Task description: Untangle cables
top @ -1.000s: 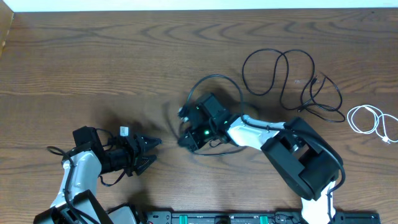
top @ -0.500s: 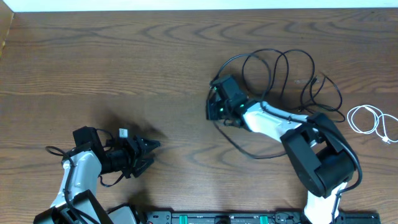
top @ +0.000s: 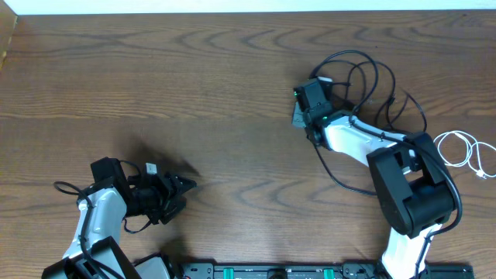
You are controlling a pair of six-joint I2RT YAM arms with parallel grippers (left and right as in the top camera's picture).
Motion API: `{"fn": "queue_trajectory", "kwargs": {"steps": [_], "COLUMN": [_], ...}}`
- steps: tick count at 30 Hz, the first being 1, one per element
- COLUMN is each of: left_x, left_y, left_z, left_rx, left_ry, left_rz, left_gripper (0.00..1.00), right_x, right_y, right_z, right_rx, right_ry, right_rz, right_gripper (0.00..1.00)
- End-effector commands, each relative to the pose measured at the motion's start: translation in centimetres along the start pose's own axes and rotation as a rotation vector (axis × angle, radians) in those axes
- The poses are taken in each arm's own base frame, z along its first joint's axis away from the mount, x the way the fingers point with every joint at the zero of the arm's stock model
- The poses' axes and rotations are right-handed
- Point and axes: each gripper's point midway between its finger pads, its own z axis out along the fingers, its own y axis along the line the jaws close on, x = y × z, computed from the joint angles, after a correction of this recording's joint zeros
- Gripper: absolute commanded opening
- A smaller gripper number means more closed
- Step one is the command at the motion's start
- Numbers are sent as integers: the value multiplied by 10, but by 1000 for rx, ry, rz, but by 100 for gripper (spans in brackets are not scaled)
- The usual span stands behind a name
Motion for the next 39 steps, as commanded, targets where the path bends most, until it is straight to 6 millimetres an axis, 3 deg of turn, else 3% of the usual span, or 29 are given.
{"fn": "queue_trajectory", "kwargs": {"steps": [1,6,13,14,15,19,25,27,39], "left_x": [-1,-5,-7,-8,-9,-12,-12,-12,-12], "left_y": [3,2,7,11,13,19,19,19,19], "left_z": [1,1,1,1,1,0,0,0,0], "left_rx": [-18,-14,-45,-64,-79,-115,-115,-115,-115], "left_ry": [-5,-19,-30,-37,-42,-55,-55,-55,-55], "left_rz": [9,23,23,22,22,22,22,22,22], "left_gripper": [69,69,70,70,71,70,71,100,99], "right_x": [37,28,-14,-20,-25,-36,-36,-36,-34], "right_y": [-28,-21,3,7,11,21,20,21,20], "right_z": [18,6,-68,-77,-86,-107,-107,-107,-106], "right_rx": [74,48,-45,-62,-80,-122,-119,-120,-116], "right_ry": [101,87,-12,-33,-54,-100,-97,-98,-92], "right_rz": [0,-6,-29,-27,-26,-25,-24,-25,-27], "right_gripper": [11,23,29,68,99,99,99,99,99]}}
